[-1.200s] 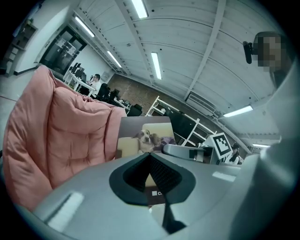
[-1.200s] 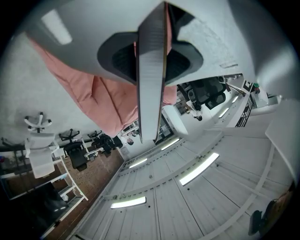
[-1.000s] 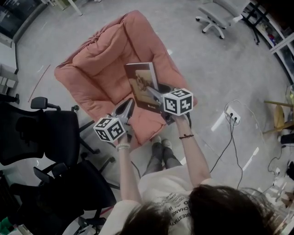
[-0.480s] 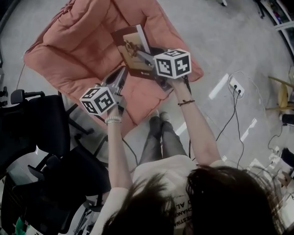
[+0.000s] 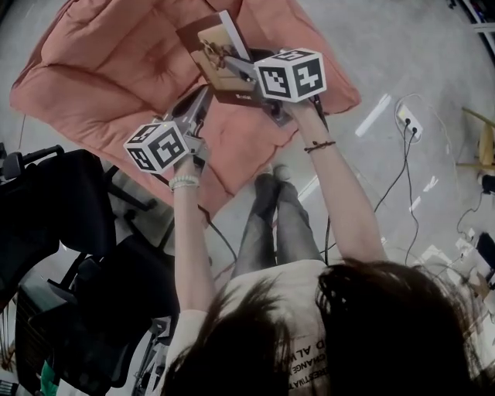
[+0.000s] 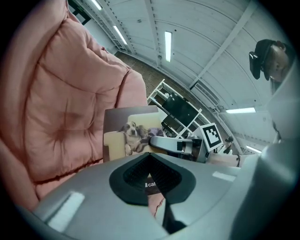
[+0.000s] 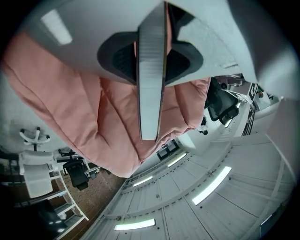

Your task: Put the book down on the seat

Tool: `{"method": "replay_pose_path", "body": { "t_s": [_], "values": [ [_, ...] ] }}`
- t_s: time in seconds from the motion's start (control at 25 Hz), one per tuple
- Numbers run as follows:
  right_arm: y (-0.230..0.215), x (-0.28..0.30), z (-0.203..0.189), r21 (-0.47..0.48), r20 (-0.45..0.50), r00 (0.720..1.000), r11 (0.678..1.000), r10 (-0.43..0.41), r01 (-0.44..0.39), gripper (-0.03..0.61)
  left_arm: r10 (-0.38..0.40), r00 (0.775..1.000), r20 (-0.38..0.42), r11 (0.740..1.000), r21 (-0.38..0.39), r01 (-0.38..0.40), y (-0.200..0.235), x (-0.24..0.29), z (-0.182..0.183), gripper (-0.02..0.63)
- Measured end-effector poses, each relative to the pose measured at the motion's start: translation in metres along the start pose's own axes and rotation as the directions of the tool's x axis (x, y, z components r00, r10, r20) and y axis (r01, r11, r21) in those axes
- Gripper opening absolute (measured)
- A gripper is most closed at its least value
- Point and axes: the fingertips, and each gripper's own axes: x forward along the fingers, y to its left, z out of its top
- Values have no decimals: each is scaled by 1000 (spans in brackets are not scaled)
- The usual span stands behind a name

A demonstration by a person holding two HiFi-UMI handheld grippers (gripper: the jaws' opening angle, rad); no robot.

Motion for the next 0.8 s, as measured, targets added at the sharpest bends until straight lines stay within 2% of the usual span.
{"method": "replay_pose_path", "body": {
  "t_s": [0.56,0.8],
  "values": [
    [-39,54,-43,30,-70,997,999,28,-26,149,37,995,-96,998,-46,-41,58,31,-41,-11],
    [-51,66,-51,52,-76,996,998,40,-36,149,43,991,-126,997,-65,-51,67,41,-53,-10]
  ]
}}
